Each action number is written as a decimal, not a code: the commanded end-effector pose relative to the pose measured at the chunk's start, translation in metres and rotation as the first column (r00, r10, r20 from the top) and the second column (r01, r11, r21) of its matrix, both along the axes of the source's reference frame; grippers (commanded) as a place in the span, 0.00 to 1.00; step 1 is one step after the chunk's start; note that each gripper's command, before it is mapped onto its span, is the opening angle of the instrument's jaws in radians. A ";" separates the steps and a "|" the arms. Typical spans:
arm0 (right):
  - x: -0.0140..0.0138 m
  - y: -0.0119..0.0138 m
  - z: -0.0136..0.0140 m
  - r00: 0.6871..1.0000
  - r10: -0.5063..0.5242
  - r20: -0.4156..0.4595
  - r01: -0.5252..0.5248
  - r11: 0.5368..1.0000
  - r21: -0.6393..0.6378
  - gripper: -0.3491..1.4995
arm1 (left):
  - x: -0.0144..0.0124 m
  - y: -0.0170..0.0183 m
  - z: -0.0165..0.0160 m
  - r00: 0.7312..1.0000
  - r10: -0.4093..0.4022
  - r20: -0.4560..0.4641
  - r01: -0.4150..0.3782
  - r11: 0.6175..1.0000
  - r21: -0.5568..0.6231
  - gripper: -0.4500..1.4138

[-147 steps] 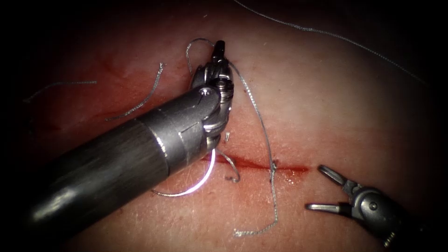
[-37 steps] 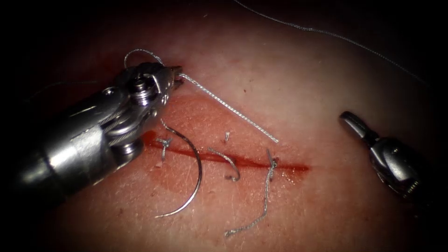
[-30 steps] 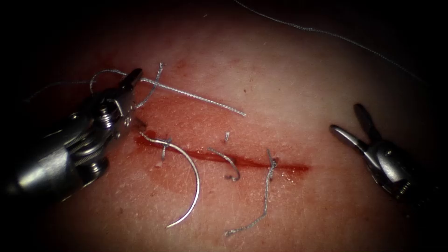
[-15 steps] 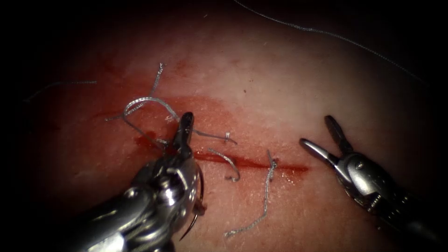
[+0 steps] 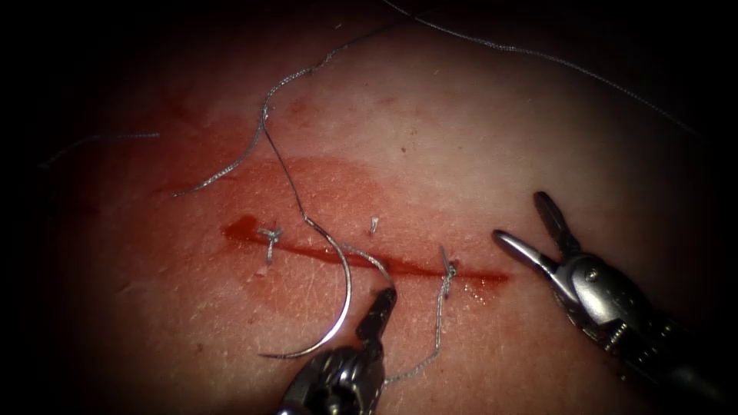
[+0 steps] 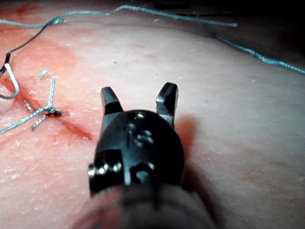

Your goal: Wound Closure

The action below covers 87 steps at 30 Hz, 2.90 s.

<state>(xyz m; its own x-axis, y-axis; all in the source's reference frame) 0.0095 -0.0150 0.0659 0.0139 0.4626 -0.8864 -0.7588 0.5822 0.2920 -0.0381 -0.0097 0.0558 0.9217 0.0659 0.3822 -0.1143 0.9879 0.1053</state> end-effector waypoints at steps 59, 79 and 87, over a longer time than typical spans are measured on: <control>0.0014 -0.0038 -0.0018 0.848 -0.521 0.100 0.529 0.815 -0.236 0.85 | 0.0001 0.0052 0.0035 0.895 -0.446 0.035 0.434 0.884 0.173 0.00; 0.0090 -0.0040 0.0011 0.848 -0.496 0.187 0.529 0.800 -0.283 0.88 | 0.0003 0.0071 0.0010 0.860 -0.505 0.074 0.493 0.860 0.132 0.00; 0.0104 -0.0032 0.0017 0.851 -0.489 0.191 0.525 0.803 -0.281 0.88 | 0.0002 0.0072 0.0007 0.858 -0.508 0.075 0.496 0.858 0.133 0.00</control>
<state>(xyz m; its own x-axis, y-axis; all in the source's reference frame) 0.0193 -0.0192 0.0680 0.2726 0.0686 -0.9597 -0.3428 0.9389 -0.0303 -0.0376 -0.0037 0.0572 0.7762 -0.4416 0.4499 0.3761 0.8971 0.2316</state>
